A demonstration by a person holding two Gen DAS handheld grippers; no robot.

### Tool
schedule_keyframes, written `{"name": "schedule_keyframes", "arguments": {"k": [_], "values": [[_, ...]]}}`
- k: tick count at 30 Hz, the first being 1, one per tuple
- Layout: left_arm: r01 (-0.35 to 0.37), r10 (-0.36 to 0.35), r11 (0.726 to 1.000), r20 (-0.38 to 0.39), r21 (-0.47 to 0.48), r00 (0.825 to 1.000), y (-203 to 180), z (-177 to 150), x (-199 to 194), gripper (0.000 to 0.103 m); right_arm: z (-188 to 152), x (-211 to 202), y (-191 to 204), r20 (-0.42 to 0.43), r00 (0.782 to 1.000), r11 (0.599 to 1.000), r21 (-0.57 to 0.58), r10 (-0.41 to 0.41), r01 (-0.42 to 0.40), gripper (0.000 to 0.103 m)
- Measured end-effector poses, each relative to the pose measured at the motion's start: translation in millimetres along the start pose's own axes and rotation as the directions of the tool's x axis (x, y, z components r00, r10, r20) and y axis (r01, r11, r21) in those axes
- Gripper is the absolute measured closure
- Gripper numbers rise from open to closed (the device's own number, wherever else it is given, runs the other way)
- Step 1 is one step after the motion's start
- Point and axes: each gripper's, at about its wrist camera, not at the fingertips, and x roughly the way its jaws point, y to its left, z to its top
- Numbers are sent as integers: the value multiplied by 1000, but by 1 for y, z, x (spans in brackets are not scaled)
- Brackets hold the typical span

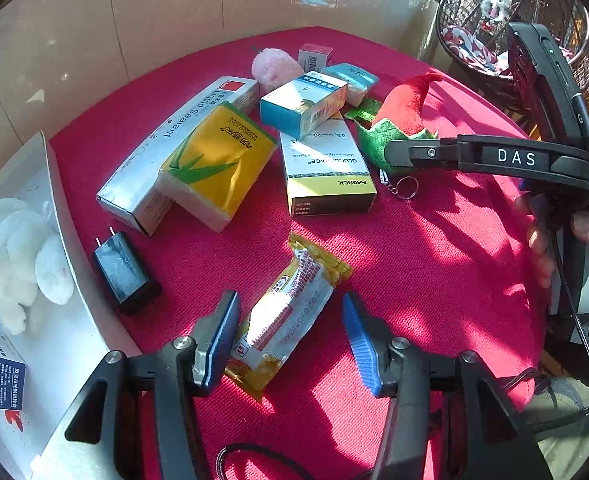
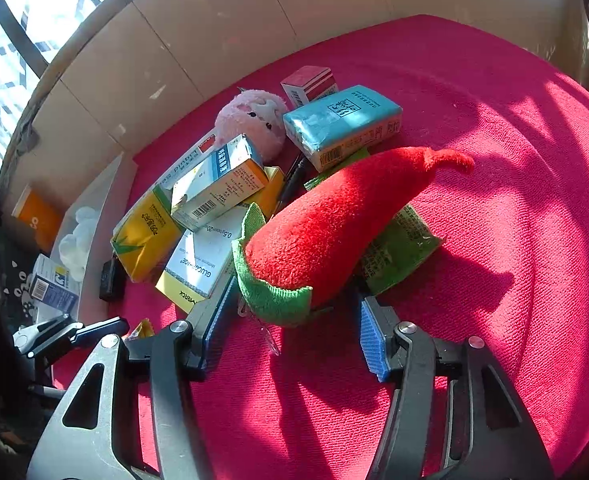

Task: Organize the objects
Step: 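Grasp the red-green plush pepper with right tool while left tool grasps the yellow snack bar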

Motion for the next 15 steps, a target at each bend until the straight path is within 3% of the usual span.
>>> {"name": "schedule_keyframes", "arguments": {"k": [4,12,15], "values": [[-18,18,1000,-9,23,1000,-6,-6,1,50,2,2,2,16,1000,1000,-3,-21,21,46],[7,-7,1000,1,-26,1000,0,-8,-4,51,14,18,18,21,999,999,-16,-50,50,46],[-30,30,999,9,-40,1000,4,-9,-4,81,16,20,19,30,999,999,-22,-43,44,46]]}}
